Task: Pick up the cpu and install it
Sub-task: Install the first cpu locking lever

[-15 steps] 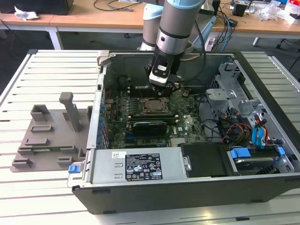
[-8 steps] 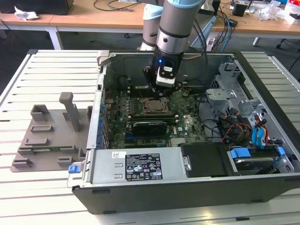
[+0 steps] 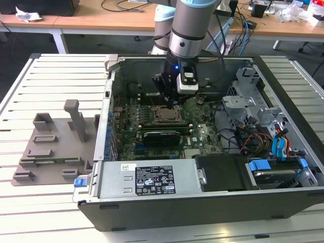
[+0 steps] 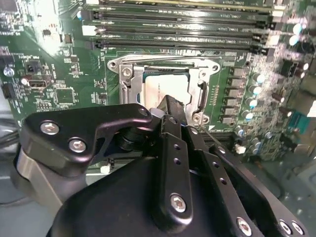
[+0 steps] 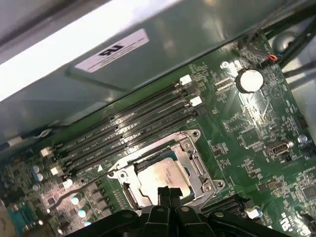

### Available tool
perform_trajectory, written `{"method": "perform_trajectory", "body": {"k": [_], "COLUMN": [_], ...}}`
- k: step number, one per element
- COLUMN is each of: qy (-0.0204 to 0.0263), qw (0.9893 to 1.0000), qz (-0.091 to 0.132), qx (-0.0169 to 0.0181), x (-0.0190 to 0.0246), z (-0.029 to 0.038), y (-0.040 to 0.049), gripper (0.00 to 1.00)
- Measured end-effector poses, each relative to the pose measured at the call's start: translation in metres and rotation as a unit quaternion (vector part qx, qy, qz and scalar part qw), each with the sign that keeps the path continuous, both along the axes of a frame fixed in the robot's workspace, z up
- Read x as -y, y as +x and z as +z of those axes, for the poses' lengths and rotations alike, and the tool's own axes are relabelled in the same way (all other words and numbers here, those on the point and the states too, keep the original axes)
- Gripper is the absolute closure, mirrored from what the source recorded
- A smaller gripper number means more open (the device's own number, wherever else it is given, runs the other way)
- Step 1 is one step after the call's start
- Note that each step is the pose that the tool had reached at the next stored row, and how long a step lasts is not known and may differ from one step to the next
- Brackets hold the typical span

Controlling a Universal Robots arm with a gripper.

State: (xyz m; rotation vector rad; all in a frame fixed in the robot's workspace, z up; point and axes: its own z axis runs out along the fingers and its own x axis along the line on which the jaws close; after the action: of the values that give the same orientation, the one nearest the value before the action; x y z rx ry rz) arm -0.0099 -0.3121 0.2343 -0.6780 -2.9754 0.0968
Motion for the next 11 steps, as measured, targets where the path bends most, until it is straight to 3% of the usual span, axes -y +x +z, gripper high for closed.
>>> {"method": "perform_trajectory", "body": {"k": [5,10,11], "qy": [0.0000,0.0000,0.0000], "qw": [0.9992,0.9966,0.9953], "qz": [0.039,0.082,0.097], "qx": [0.0000,0.0000,0.0000], "x": [0.0000,0.0000,0.0000], "z": [0.0000,0.0000,0.0000], "y": [0.0000,0.0000,0.0000], "gripper": [0.89,0.89,0.89]}}
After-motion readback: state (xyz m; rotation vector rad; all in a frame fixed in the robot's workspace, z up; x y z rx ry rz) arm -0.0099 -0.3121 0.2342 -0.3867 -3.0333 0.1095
